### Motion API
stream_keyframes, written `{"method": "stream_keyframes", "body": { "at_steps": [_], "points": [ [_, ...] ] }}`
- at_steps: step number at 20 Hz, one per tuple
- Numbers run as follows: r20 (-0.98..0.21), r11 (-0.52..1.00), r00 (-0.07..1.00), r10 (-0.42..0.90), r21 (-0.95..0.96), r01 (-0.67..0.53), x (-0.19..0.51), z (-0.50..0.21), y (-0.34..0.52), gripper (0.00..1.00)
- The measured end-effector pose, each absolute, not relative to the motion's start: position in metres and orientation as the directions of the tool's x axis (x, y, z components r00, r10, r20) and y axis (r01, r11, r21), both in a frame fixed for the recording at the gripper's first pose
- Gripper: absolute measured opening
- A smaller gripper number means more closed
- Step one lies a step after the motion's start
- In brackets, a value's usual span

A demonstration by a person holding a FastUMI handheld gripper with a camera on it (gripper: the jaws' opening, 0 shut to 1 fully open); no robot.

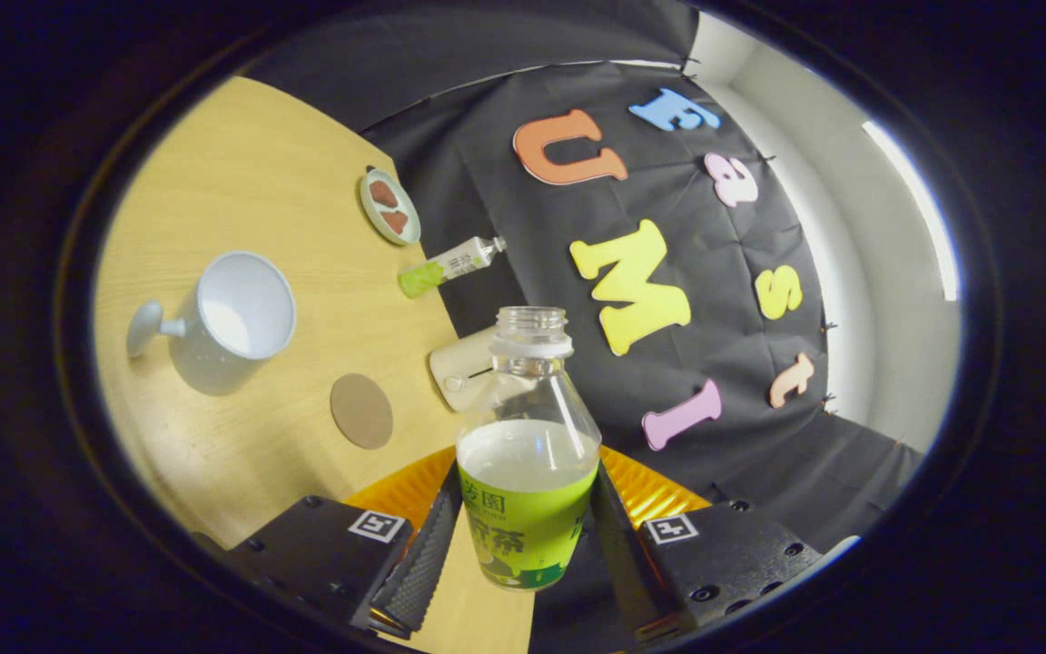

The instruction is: Take the bottle from table, then pour the juice into the cup, finally place the bottle on the coaster

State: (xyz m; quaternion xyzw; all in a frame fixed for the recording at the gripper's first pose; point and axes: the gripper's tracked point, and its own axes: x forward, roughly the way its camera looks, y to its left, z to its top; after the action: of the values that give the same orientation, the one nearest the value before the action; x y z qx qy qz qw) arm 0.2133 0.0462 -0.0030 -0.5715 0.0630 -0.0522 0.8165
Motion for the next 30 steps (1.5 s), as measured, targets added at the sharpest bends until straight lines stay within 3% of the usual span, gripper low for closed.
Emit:
{"method": "stream_keyframes", "body": {
  "at_steps": [7, 15, 19, 30],
  "points": [
    [0.062, 0.077, 0.994, -0.092, -0.995, 0.069, 0.208, 0.004, 0.072, 0.81],
    [0.065, -0.037, 0.993, -0.094, -0.997, 0.062, 0.211, 0.004, 0.075, 0.81],
    [0.111, -0.146, 0.99, -0.089, -0.984, 0.098, 0.213, 0.007, 0.08, 0.81],
    [0.195, -0.269, 0.979, -0.063, -0.948, 0.172, 0.214, 0.017, 0.095, 0.81]
  ]
}}
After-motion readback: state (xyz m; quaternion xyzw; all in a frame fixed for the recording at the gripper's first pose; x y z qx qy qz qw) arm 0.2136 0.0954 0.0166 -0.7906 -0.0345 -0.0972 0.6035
